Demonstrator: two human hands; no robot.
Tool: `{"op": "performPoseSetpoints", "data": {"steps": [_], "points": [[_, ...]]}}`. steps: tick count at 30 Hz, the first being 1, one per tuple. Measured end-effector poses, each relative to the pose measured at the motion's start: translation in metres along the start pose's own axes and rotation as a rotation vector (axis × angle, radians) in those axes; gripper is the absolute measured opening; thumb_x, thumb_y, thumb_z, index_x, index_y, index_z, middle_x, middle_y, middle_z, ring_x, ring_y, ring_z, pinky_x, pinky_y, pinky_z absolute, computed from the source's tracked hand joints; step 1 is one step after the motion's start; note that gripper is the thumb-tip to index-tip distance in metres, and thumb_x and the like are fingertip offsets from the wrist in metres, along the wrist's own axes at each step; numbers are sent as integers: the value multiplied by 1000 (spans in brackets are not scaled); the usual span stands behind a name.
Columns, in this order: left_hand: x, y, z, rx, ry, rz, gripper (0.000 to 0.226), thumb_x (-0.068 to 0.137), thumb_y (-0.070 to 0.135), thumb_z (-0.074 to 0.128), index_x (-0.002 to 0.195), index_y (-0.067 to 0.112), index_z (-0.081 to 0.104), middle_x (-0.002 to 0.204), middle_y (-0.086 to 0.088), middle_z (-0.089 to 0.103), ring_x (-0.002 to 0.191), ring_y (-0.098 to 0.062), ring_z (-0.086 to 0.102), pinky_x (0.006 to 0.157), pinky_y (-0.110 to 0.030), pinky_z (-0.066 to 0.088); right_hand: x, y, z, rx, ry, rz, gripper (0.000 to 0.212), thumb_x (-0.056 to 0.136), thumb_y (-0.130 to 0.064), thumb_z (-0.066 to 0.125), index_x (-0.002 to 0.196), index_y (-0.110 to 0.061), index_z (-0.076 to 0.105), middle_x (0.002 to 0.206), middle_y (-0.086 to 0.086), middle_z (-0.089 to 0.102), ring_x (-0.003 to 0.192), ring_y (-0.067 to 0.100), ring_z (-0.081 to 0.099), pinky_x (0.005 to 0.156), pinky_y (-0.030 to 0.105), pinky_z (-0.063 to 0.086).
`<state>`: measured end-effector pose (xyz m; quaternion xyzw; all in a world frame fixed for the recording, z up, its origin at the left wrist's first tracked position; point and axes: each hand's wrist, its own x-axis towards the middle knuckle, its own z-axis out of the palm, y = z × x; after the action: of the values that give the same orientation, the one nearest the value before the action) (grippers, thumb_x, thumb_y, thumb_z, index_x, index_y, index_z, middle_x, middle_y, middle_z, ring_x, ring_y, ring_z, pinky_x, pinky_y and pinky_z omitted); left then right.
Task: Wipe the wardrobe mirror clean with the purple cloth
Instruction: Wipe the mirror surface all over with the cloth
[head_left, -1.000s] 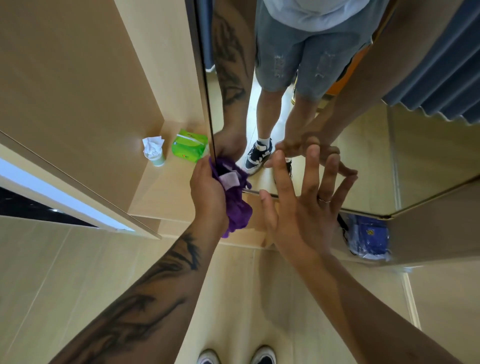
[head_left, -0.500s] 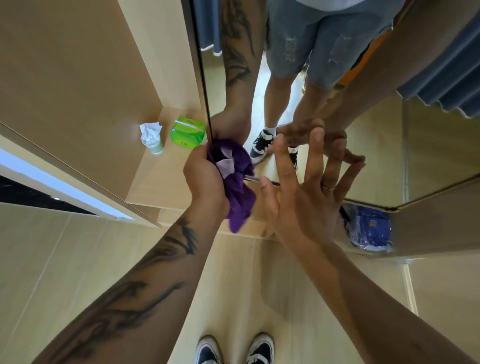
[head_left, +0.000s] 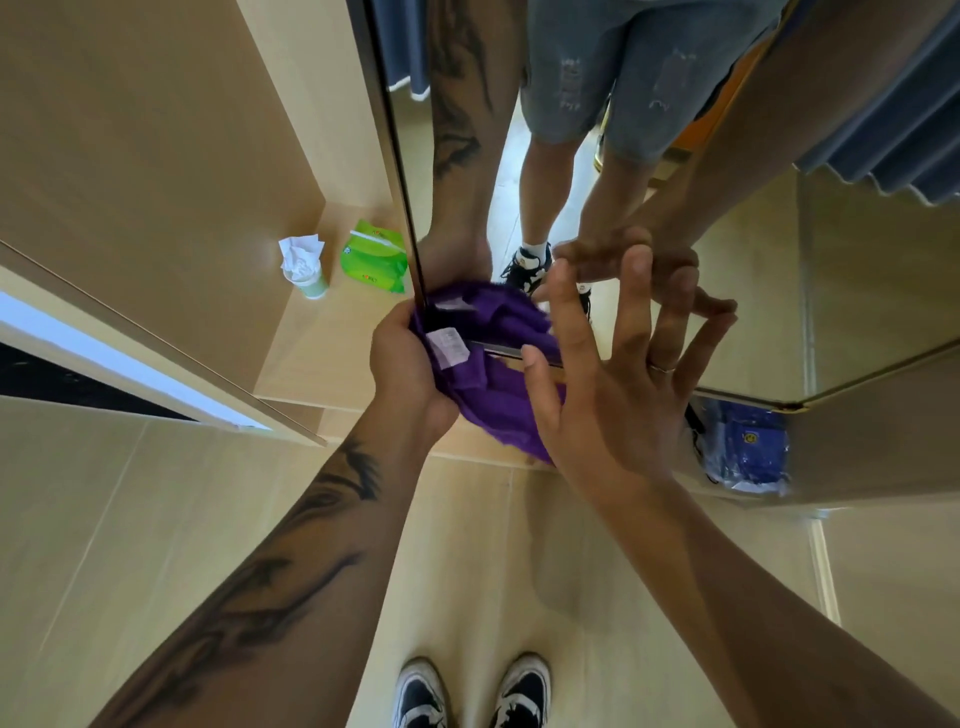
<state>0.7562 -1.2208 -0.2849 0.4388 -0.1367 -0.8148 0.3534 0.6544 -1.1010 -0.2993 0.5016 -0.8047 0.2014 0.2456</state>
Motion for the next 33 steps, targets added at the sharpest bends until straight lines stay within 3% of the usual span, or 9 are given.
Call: {"op": "performPoseSetpoints", "data": {"steps": [3,6,9,11,17,19,22,29,33], "points": [[-3,-6,-3,-80,-85,-43,59,91,16,50,147,-2,53,149,-21,57,137,-40,56,117,-54,43,-1,-1,-7,21,-45,10,75,102,-49,57,162,-38,13,164,-1,-8,152,29,-9,122,71,4],[-3,-11,-9,-158,-6,-77,47,105,17,37,143,0,58,146,-17,61,135,-34,59,115,-47,45,-3,-5,-14,63,-87,28,77,100,-41,60,163,-36,16,166,1,-6,156,34,-4,124,70,6],[-12,-21,-20,-94,118,-234,33,106,18,42,87,6,66,83,-11,68,71,-26,69,69,-33,61,-17,-17,-24,186,-114,74,71,100,-38,60,163,-30,27,170,10,9,160,35,2,125,64,16],[-24,-31,-28,-61,119,-287,28,103,17,51,78,6,57,68,-10,59,65,-24,60,60,-31,61,-36,-26,-28,293,-198,137,65,100,-38,61,160,-28,36,171,10,19,159,31,17,122,59,29],[-56,-44,-35,-225,47,-285,21,102,10,54,106,9,75,102,-17,64,91,-31,66,99,-47,57,-64,-49,-27,1151,-451,1056,77,75,-82,62,142,-46,54,145,-14,58,127,5,60,104,34,55],[-66,-58,-37,-168,51,-271,29,100,4,55,124,16,66,106,-19,70,93,-35,71,97,-49,58,-62,-53,-23,1374,-425,1291,78,61,-73,79,133,-46,62,133,-12,66,115,9,69,97,38,60],[-79,-70,-39,-67,40,-206,31,98,1,57,121,18,70,106,-18,77,88,-33,78,78,-43,65,-64,-52,-16,1520,-330,1504,70,57,-47,92,122,-34,68,113,-9,76,103,18,76,91,40,62],[-98,-80,-45,618,-28,293,27,111,24,50,122,43,66,118,20,71,109,-6,70,95,-43,61,-63,-51,-35,1462,-308,1360,39,87,-32,83,121,-35,63,103,-16,74,95,4,73,71,21,60],[-93,-75,-47,681,-58,243,26,111,37,45,125,53,61,118,17,71,107,-5,71,92,-39,62,-59,-54,-42,1561,-304,1335,54,70,-33,87,119,-32,64,112,-5,74,101,12,74,76,26,61]]}}
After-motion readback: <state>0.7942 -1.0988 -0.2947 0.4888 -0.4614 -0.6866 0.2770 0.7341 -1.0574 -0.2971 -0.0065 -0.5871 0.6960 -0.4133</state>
